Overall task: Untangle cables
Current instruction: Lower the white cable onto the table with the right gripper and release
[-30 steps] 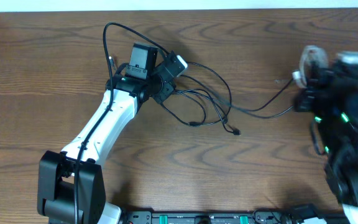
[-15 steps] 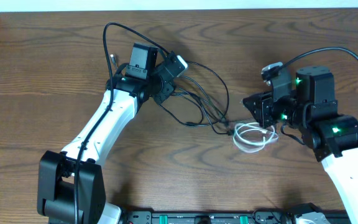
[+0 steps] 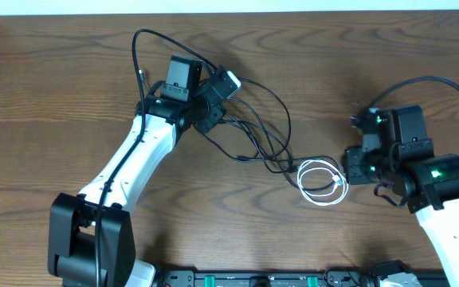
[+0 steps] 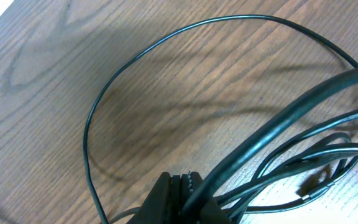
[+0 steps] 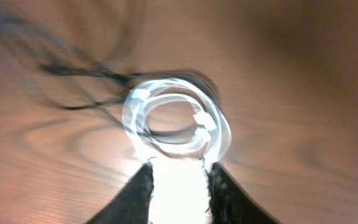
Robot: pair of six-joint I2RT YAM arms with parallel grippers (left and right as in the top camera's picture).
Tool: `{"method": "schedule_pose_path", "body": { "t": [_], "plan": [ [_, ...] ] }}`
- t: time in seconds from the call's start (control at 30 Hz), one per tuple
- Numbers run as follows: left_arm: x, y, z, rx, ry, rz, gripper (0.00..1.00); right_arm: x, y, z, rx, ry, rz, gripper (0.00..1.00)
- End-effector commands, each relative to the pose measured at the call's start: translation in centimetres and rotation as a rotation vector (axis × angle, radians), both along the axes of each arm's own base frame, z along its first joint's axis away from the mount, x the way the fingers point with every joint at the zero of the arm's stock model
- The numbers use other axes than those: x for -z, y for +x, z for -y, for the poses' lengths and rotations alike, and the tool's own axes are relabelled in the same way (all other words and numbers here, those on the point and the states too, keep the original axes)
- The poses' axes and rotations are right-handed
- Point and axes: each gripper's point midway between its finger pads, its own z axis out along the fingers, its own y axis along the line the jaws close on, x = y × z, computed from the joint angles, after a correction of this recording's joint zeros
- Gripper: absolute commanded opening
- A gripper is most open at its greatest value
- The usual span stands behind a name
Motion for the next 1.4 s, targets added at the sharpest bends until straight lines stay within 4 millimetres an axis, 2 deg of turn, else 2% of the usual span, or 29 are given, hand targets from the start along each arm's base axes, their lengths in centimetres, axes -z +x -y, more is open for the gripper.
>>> {"method": "schedule_pose_path", "body": {
  "t": [0.0, 0.1, 0.2, 0.43, 0.6, 0.8, 0.87, 1.07, 1.37],
  "plan": [
    [-0.6, 0.1, -0.2, -0.013, -0.016, 0.006, 0.07, -0.3, -0.2, 4.4, 0.429, -0.076, 0.017, 0.36],
    [-0.6, 0.1, -0.2, -0.013, -0.016, 0.007, 0.07, 0.7, -0.9, 4.3, 0.579, -0.013, -0.023, 0.47],
    [-0.6, 0.1, -0.2, -0.013, -0.017, 0.009, 0.07, 2.3, -1.4, 4.3, 0.636, -0.003, -0.049, 0.52],
    [-0.7, 0.4, -0.3, -0.022, -0.008, 0.023, 0.07, 8.2, -2.7, 2.0, 0.751, 0.113, -0.138, 0.52],
    [-0.7, 0.4, -0.3, -0.022, -0.008, 0.023, 0.08, 10.8, -3.2, 0.1, 0.924, 0.238, -0.170, 0.50],
    [-0.8, 0.4, -0.3, -0.022, -0.009, 0.023, 0.07, 11.9, -3.5, -1.1, 1.022, 0.296, -0.167, 0.27],
    [-0.8, 0.4, -0.3, -0.022, -0.009, 0.023, 0.08, 12.1, -3.6, -1.2, 1.013, 0.285, -0.157, 0.24],
    [-0.8, 0.4, -0.3, -0.022, -0.009, 0.023, 0.07, 12.8, -4.2, -0.8, 1.004, 0.242, -0.150, 0.32],
    [-0.8, 0.4, -0.3, -0.022, -0.009, 0.023, 0.07, 13.9, -5.1, -0.2, 1.010, 0.209, -0.163, 0.35]
  ]
}}
